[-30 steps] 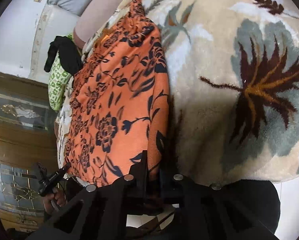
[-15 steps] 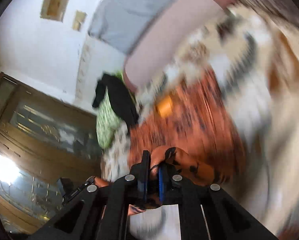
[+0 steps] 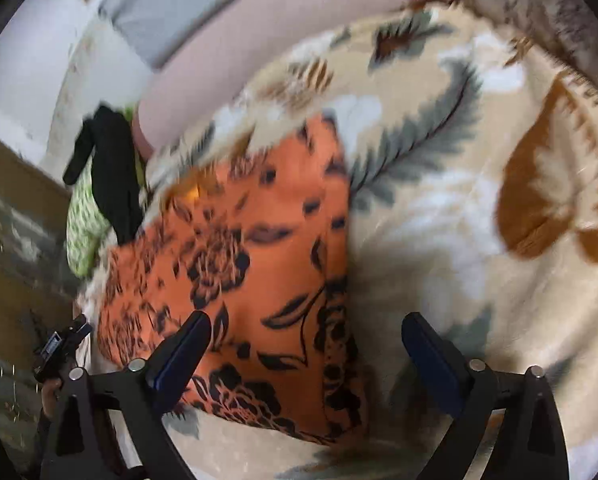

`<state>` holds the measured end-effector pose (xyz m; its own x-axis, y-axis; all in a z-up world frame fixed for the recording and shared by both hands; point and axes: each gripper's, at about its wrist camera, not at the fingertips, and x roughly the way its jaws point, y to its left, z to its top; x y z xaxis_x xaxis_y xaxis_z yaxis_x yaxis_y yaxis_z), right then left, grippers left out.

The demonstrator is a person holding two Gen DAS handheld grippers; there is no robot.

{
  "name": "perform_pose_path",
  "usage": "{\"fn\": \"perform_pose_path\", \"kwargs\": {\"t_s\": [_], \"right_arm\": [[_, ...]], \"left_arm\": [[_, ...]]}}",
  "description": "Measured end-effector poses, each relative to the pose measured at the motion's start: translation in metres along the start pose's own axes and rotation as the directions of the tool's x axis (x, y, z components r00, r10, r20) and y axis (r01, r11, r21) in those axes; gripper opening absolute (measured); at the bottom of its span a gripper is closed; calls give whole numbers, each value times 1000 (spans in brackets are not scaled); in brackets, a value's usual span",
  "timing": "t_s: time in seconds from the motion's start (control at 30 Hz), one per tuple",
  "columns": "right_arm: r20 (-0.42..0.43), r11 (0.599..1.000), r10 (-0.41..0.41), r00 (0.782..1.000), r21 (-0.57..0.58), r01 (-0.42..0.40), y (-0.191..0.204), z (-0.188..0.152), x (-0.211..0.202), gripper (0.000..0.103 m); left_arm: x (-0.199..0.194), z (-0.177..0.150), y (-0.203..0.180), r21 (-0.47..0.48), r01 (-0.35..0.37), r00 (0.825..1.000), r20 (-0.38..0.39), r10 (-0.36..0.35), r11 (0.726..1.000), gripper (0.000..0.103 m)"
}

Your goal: Fold small clothes

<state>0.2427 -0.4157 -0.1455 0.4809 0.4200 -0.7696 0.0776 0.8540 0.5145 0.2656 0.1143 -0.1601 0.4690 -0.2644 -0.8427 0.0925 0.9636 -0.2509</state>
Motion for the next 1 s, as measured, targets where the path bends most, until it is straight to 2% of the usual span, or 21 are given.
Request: {"fn": "perform_pose_path", "kwargs": {"t_s": [0.03, 0.07, 0.1, 0.13, 0.17, 0.27, 0.33, 0.43, 0.5, 0.53, 0.57, 0.6, 0.63, 0.67, 0.7, 0.77, 0.8, 0.83, 0.87, 0.93, 1.0], "right_arm": [[-25, 1000, 15, 1000, -16, -16, 5, 1, 6, 80], [-79, 1000, -14, 997, -22, 12, 9, 4, 19, 59], [-113, 999, -45, 993, -16, 44, 12, 3, 27, 50], [-134, 999, -52, 990, -13, 51, 13, 7, 32, 34], [-150, 999, -49, 988, -12, 48, 17, 9, 32, 24], [-128, 997, -60, 990, -56, 53, 38, 12, 9, 18], [-71, 997, -36, 997, -67, 32, 54, 10, -23, 17], [-29, 995, -18, 999, -102, 14, 71, -7, -67, 17], [-22, 995, 4, 1000, -100, -6, 71, -37, -99, 17], [-37, 996, 14, 999, -86, -18, 69, -55, -106, 17], [-66, 998, 29, 997, -55, -32, 58, -79, -109, 22], [-84, 999, 33, 996, -33, -36, 47, -100, -107, 24], [-114, 999, 28, 993, -23, -31, 33, -121, -102, 36], [-173, 1000, -10, 985, -1, 9, 15, -144, -90, 73], [-198, 997, -70, 978, 19, 75, 0, -157, -83, 82], [-94, 999, -30, 995, 42, 34, -11, -167, -100, 79], [-65, 998, -33, 997, 58, 37, -11, -165, -107, 79], [2, 997, -36, 999, 61, 36, -10, -157, -121, 79], [33, 998, -41, 999, 50, 40, -9, -151, -127, 79], [63, 996, -86, 994, 24, 85, -6, -130, -132, 79], [80, 995, -104, 991, 0, 104, -2, -110, -129, 79]], "left_arm": [[13, -1, -3, 20, -22, 999, -45, 23, 1000, 89], [19, -1, -6, 28, -61, 997, -43, 62, 998, 80], [20, 2, -10, 40, -69, 997, -37, 70, 997, 61], [18, 6, -14, 44, -45, 998, -48, 47, 998, 41], [14, 13, -17, 27, -14, 998, -67, 16, 1000, 21], [-29, 25, -35, 42, -35, 999, 22, 34, 998, 19], [-64, 23, -46, 50, -6, 997, 75, 2, 999, 19], [-120, -9, -57, 51, 22, 991, 134, -29, 998, 19], [-144, -51, -54, 28, 23, 992, 125, -27, 999, 22], [-141, -68, -55, 20, 14, 994, 107, -16, 1000, 24], [-135, -91, -49, 18, 8, 998, 67, -9, 1000, 32], [-116, -120, -39, 10, 15, 1000, -5, -15, 1000, 46], [-95, -139, -30, -5, 9, 997, -82, -9, 1000, 53], [-85, -150, -25, -6, -23, 992, -126, 22, 1000, 54], [-89, -157, -22, 18, -5, 998, -61, 6, 1000, 56], [-105, -149, -26, 55, -68, 998, -8, 69, 996, 57], [-113, -142, -28, 66, -78, 997, 26, 76, 995, 60], [-121, -133, -29, 83, -66, 996, 67, 60, 994, 64], [-126, -122, -31, 104, -67, 993, 109, 55, 992, 71], [-124, -105, -30, 127, -80, 987, 145, 62, 989, 73], [-108, -87, -27, 138, -53, 992, 122, 36, 989, 73]]}}
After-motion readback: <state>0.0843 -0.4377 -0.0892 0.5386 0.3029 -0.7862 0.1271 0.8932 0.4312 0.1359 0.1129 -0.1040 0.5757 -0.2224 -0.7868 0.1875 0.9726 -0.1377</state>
